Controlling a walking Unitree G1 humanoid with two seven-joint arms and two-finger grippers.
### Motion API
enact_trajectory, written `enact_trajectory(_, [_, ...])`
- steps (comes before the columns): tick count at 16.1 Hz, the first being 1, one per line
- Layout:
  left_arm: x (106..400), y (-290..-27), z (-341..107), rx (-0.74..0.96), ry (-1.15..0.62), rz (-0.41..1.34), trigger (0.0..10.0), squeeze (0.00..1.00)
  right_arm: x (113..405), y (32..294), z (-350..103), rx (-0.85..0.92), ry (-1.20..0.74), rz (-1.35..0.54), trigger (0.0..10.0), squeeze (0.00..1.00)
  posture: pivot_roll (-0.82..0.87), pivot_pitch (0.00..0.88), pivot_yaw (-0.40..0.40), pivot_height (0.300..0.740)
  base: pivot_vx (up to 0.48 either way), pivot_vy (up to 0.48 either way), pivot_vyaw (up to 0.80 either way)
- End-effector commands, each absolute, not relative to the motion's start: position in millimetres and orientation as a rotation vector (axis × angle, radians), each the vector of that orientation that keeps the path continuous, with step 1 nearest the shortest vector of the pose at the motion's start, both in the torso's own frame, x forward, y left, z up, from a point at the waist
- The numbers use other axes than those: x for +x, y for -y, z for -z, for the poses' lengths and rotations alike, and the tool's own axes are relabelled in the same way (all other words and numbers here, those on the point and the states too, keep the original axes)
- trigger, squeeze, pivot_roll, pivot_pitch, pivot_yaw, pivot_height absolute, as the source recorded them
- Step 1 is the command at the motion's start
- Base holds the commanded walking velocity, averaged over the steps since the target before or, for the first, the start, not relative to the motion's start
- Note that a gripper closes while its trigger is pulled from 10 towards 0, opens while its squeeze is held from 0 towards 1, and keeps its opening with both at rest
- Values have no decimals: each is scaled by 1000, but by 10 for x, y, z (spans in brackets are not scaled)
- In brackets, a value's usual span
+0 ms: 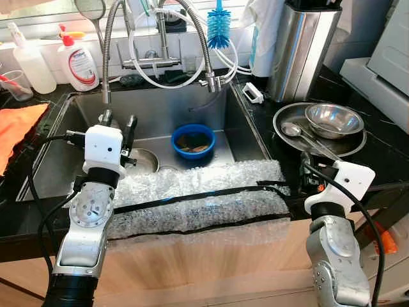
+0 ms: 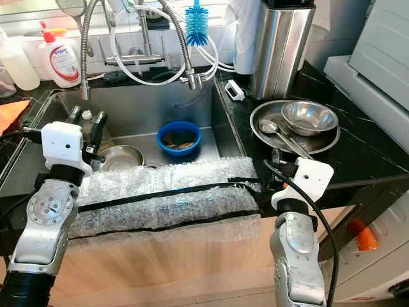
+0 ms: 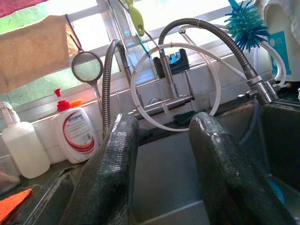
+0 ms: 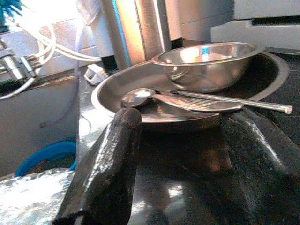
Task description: Kitchen organization
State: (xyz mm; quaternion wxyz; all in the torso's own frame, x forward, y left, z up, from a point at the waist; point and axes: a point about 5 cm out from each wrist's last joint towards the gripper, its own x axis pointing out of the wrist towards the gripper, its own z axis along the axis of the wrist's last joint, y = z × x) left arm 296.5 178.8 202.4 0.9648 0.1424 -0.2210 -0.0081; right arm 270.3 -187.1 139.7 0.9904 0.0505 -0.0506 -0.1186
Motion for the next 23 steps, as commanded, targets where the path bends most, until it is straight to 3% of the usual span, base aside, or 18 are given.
enact_trajectory(1, [2984, -1765, -2045, 310, 456, 24, 10000, 0, 2689, 1921, -1373, 109, 93, 280, 10000, 0, -75, 0, 18, 740, 0, 0, 0])
enact_trajectory(11, [2983, -1739, -2048, 329, 461, 33, 10000, 0, 2702, 1917, -1277, 152, 26, 295, 10000, 0, -72, 0, 16, 740, 0, 0, 0])
enact_trajectory(23, [2971, -1742, -2063, 331, 471, 21, 10000, 0, 2749, 1819, -1412, 160, 101, 208, 10000, 0, -71, 0, 13, 740, 0, 0, 0])
